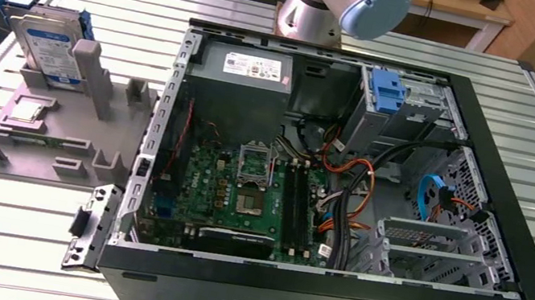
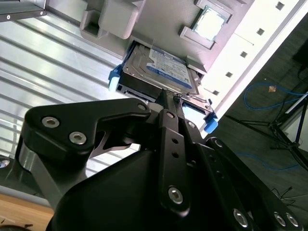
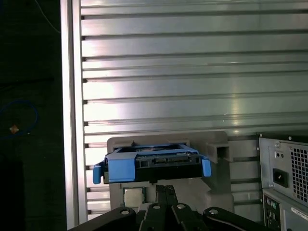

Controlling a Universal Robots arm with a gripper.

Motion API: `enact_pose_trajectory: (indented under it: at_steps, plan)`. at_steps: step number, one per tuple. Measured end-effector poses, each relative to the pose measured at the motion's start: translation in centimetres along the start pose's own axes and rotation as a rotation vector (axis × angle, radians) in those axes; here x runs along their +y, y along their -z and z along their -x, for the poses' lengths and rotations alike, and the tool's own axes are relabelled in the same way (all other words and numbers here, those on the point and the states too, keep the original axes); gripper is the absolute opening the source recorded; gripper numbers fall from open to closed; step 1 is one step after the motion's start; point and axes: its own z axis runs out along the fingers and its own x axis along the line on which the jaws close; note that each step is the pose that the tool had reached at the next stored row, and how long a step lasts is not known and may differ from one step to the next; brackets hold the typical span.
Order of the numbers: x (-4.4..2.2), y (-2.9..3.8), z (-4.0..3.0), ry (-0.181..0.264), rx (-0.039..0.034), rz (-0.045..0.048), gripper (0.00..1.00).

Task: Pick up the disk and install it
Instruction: 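Reach for the disk, then pick up the disk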

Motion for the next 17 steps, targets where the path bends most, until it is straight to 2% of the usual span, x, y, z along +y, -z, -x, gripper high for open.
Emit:
enact_pose_trajectory:
  at_steps: [4, 8, 17]
  plan:
    - [-0.02, -0.39, -0.07, 0.001, 0.0003, -0.0002, 0.11]
    - [-0.02, -0.4, -0.08, 0.001, 0.0005, -0.0003, 0.11]
    - [-0.03, -0.87, -0.28, 0.001, -0.0003, -0.0001, 0.11]
